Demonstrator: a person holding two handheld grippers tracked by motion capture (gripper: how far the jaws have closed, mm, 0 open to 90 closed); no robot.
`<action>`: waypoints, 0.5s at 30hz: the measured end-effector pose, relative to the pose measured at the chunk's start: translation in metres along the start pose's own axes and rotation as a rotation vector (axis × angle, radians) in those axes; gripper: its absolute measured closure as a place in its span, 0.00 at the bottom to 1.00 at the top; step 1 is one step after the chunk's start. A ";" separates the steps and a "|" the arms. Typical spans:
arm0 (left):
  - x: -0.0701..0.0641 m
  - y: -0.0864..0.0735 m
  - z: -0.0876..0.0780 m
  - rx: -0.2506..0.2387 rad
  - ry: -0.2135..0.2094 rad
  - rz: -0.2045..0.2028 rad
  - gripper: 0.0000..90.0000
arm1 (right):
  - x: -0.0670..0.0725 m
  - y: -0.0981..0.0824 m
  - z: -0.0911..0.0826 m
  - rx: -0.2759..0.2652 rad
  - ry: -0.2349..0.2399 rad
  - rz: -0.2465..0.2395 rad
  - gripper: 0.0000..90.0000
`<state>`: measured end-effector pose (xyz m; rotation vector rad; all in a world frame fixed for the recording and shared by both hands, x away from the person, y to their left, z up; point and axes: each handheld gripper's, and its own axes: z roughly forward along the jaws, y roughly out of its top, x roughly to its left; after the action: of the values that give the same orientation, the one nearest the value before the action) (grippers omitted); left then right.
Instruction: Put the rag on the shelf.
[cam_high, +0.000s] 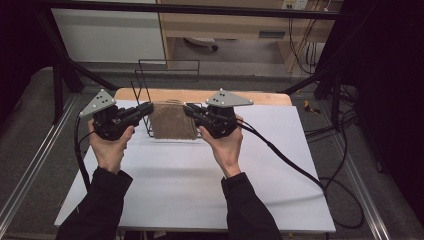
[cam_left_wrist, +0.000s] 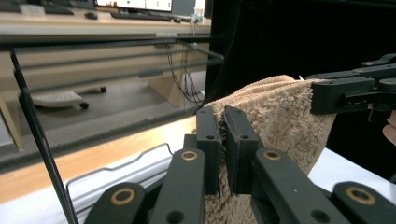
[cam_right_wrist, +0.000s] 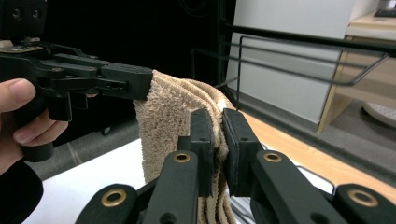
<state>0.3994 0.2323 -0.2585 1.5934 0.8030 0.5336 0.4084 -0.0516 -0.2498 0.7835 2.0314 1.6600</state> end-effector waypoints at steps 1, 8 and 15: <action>0.000 0.002 0.000 -0.007 0.001 0.004 0.95 | 0.000 0.000 0.000 0.000 0.000 0.000 0.93; 0.002 0.012 -0.001 -0.045 0.011 0.013 0.95 | 0.000 0.015 0.002 -0.039 -0.020 -0.017 0.93; 0.006 0.025 0.001 -0.067 0.023 0.018 0.95 | -0.002 0.026 0.005 -0.059 -0.030 -0.026 0.93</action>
<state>0.4089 0.2353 -0.2344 1.5369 0.7812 0.5867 0.4174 -0.0451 -0.2260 0.7548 1.9544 1.6758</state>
